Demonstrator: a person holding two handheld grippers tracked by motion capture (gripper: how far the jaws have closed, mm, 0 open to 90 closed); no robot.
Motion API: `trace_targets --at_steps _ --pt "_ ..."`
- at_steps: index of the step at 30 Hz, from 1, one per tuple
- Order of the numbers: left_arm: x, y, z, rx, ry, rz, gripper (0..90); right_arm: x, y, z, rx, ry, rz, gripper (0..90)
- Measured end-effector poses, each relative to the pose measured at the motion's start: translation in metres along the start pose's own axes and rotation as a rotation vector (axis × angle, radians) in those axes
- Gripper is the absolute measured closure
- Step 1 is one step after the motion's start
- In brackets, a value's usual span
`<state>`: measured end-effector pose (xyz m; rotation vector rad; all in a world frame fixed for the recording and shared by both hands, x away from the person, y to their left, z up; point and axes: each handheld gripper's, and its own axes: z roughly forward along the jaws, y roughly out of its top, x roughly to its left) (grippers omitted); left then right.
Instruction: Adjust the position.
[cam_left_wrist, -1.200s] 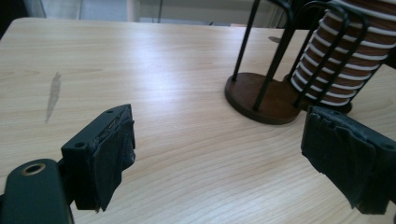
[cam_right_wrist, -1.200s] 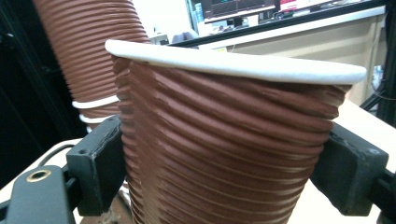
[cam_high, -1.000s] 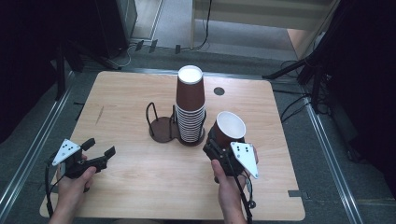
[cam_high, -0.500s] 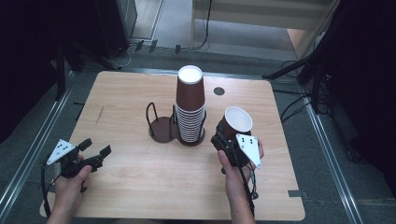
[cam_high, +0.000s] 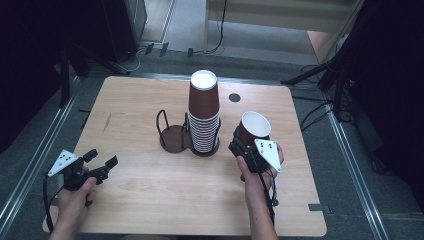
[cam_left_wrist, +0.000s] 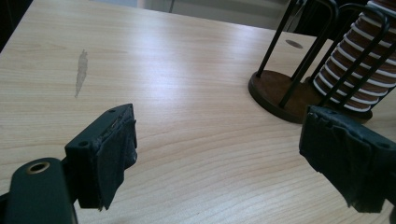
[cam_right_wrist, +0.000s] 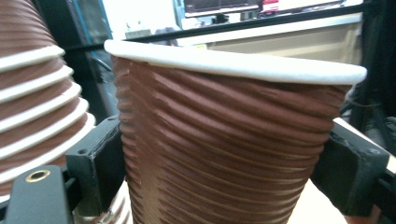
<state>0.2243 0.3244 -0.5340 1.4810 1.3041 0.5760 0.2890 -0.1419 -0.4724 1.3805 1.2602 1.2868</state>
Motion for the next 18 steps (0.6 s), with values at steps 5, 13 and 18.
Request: trace_targets --at_steps 5,13,18 --pt "0.001 -0.003 0.001 0.002 0.002 0.002 11.7 -0.007 -0.006 0.012 -0.026 -0.056 -0.05 13.7" --pt "0.001 -0.008 0.006 0.019 -0.003 -0.001 11.7 -0.021 -0.012 0.029 -0.048 -0.092 -0.086 13.9" --pt "0.002 -0.009 0.006 0.019 -0.007 -0.012 11.7 -0.03 -0.017 0.04 -0.084 -0.095 -0.1 14.1"
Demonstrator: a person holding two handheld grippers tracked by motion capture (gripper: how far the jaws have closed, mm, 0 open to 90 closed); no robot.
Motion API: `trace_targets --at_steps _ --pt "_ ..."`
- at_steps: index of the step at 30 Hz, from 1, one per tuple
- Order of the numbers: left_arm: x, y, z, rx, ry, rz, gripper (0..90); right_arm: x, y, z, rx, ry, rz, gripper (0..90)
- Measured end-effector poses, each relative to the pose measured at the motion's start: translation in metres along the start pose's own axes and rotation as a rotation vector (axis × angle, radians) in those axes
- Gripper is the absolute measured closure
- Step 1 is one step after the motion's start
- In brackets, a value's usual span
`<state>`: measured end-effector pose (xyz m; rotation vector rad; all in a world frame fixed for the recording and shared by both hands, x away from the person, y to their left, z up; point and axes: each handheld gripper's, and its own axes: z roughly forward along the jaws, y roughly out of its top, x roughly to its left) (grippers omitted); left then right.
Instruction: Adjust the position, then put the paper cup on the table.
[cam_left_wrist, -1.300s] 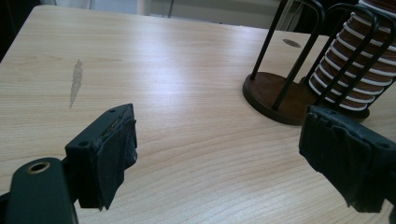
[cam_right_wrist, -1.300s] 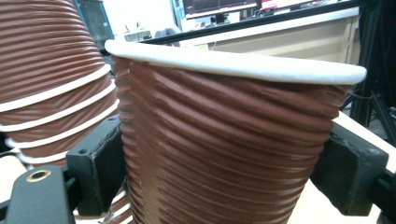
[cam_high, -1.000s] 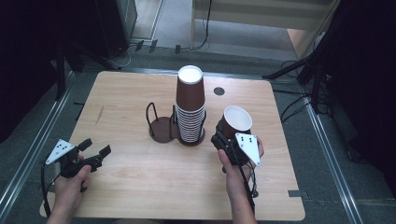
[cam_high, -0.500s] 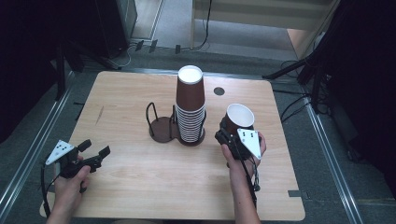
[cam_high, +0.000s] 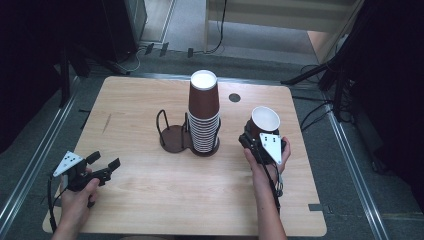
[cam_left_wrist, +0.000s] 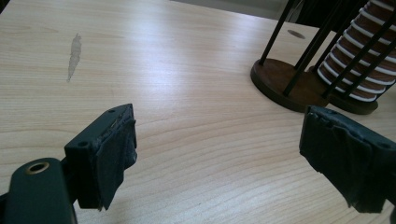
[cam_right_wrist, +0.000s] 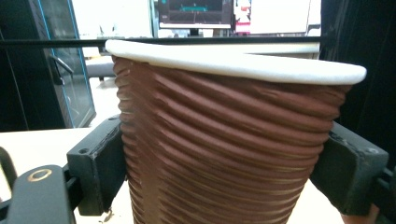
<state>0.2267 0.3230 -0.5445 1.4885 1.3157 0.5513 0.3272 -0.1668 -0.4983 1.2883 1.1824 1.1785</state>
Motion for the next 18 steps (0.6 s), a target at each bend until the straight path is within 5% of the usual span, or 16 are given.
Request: trace_targets --at_steps 9,11,18 --pt "-0.001 -0.003 0.002 0.002 0.0 0.003 11.7 -0.006 -0.003 0.014 0.037 0.022 0.025 13.7" --pt "-0.001 -0.003 0.003 0.004 0.002 0.008 11.8 -0.006 -0.005 0.018 0.039 0.027 -0.003 13.7" --pt "-0.001 -0.003 0.004 0.001 -0.002 0.006 11.7 -0.014 -0.013 0.035 0.038 -0.014 -0.01 13.5"
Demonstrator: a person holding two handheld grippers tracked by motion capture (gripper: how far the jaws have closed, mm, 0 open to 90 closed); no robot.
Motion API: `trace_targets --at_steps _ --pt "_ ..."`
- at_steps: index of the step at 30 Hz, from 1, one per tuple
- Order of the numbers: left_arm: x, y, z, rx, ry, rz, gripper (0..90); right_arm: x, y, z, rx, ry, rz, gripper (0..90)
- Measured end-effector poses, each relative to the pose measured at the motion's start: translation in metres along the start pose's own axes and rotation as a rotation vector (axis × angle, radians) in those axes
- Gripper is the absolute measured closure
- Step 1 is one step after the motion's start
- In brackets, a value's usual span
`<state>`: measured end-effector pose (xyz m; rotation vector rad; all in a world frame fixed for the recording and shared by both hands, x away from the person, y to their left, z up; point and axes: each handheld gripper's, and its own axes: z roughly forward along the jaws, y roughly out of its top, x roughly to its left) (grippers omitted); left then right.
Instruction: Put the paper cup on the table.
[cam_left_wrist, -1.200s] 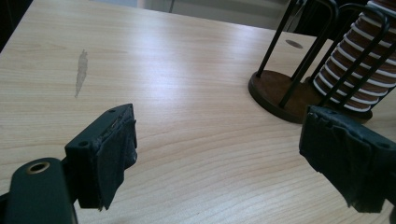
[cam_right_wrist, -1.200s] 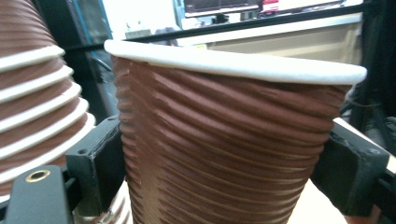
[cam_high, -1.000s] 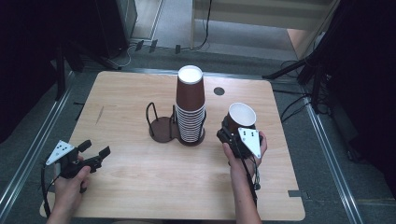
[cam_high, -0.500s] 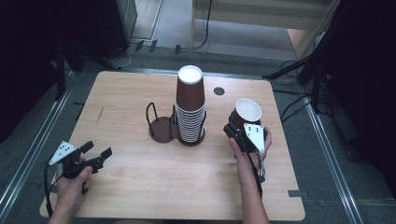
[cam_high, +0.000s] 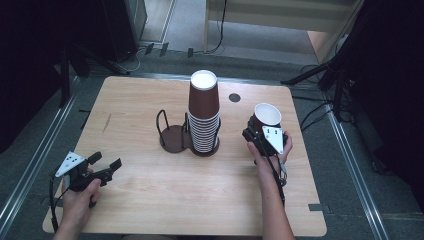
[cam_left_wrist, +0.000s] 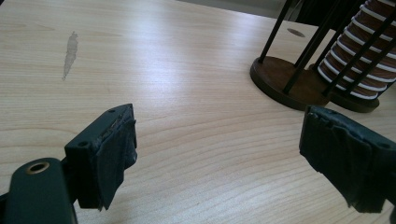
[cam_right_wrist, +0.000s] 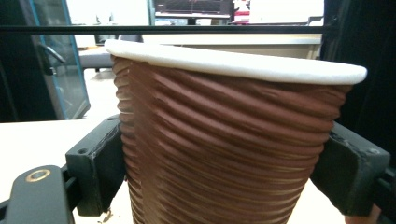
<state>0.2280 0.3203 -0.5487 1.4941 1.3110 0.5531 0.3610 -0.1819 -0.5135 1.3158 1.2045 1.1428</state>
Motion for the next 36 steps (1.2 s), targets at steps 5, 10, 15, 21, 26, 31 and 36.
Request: trace_targets --at_steps 5,10,15,21,26,31,36 --pt "0.0 0.0 0.0 -0.001 -0.001 -0.001 11.7 -0.006 -0.006 0.01 -0.015 -0.006 0.039 13.4" --pt "0.0 0.0 0.0 0.0 -0.002 -0.002 11.8 -0.007 -0.011 0.015 0.012 0.022 0.06 13.4" --pt "0.0 0.0 0.0 -0.003 -0.003 -0.004 11.8 -0.008 -0.017 0.019 0.041 0.017 0.041 13.5" --pt "0.001 0.0 0.0 0.0 -0.004 -0.005 11.8 -0.007 -0.021 0.022 0.053 0.003 0.033 13.5" --pt "0.001 0.0 0.0 -0.003 -0.004 -0.005 11.7 -0.005 -0.023 0.022 0.051 0.017 0.028 13.3" --pt "0.001 0.0 0.001 -0.004 -0.002 -0.004 11.5 -0.004 -0.028 0.024 0.05 0.025 0.003 13.1" --pt "0.0 0.0 0.001 0.0 0.0 0.004 11.5 -0.002 -0.031 0.025 0.063 0.027 -0.004 12.7"
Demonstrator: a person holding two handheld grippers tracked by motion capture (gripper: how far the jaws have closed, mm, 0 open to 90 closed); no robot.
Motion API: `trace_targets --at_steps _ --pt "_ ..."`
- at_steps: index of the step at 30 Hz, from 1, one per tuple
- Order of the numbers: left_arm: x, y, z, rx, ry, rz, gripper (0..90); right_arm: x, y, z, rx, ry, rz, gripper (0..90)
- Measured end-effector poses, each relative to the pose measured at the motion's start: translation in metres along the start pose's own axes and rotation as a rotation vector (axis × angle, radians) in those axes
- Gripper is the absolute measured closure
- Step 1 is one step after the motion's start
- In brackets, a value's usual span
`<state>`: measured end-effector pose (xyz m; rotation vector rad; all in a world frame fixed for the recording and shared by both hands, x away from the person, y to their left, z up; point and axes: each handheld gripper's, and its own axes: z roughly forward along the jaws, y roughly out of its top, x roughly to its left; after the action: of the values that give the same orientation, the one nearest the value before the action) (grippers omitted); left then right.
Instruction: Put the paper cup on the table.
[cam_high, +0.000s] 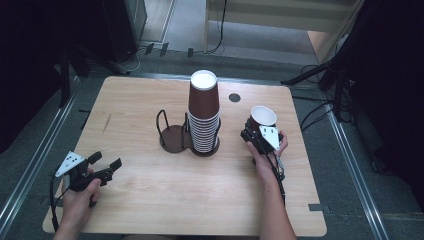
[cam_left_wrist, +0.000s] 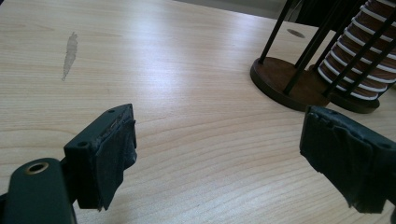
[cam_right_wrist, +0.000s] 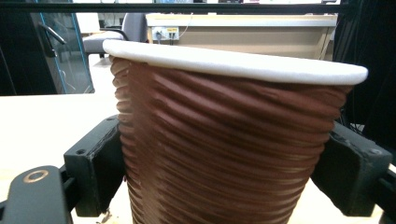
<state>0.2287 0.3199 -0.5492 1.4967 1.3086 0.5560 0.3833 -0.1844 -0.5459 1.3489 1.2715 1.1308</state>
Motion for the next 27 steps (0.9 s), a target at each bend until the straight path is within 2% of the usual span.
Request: trace_targets --at_steps 7,8,14,20,22,27 --pt "0.0002 0.0 0.0003 0.0 -0.001 -0.002 11.4 -0.0042 0.0014 0.0004 0.042 -0.007 0.021 11.6" --pt "0.0002 0.0 0.0003 0.001 -0.002 -0.002 11.4 -0.0039 0.0026 0.0005 0.068 -0.005 0.009 11.4" --pt "0.0001 0.0001 0.0006 0.002 0.001 -0.001 11.2 0.0002 0.0057 0.0004 0.074 0.006 -0.021 10.9" --pt "0.0012 0.0002 0.0003 0.0 -0.005 -0.01 11.0 0.003 0.0043 -0.0001 0.093 0.025 -0.031 2.3" --pt "0.0012 0.0002 0.0003 0.0 -0.006 -0.01 11.0 0.0018 0.0042 -0.0005 0.094 0.048 -0.025 0.0" --pt "0.0017 0.0002 0.0003 -0.003 -0.007 -0.018 10.9 -0.0001 0.0085 -0.0027 0.099 0.042 0.011 0.0"
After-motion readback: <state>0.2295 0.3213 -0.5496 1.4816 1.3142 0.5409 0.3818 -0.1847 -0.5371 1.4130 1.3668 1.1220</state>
